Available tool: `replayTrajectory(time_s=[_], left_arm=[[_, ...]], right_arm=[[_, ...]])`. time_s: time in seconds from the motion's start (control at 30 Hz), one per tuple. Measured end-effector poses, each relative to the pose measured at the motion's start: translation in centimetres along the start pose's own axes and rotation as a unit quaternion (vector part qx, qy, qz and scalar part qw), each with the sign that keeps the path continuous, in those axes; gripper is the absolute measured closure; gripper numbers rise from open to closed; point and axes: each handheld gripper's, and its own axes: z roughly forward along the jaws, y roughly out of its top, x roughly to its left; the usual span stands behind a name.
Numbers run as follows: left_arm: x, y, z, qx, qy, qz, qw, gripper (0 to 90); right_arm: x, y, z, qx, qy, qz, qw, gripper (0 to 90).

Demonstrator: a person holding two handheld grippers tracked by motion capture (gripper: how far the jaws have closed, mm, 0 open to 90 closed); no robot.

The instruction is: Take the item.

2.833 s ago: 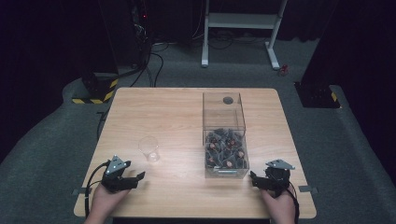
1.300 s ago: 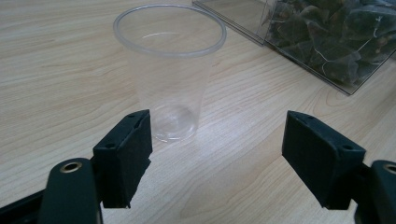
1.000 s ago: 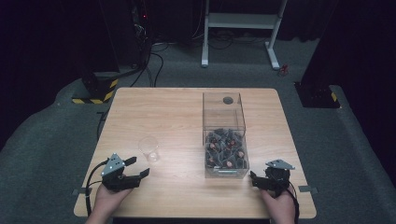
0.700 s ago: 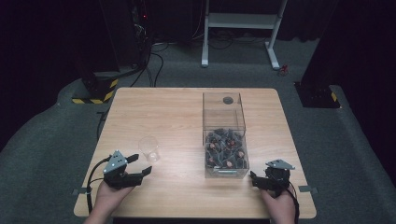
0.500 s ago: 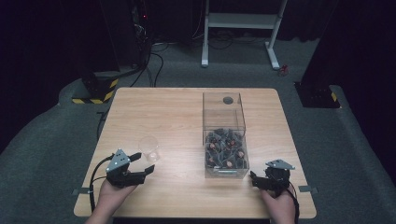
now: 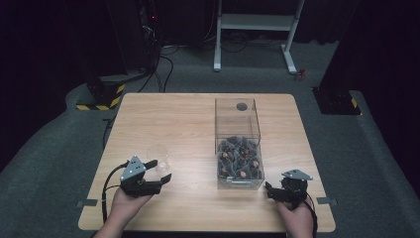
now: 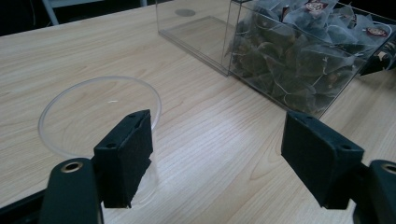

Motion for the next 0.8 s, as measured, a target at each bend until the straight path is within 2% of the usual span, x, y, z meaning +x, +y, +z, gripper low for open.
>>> replayTrajectory(time_s=[0.8], left_arm=[[-1.3, 1.2, 1.7, -0.001, -0.02, 0.01, 0.9998, 26.3]], right_arm=[[0.0, 0.0, 0.0, 0.0, 0.003, -0.004, 1.0, 8.1]])
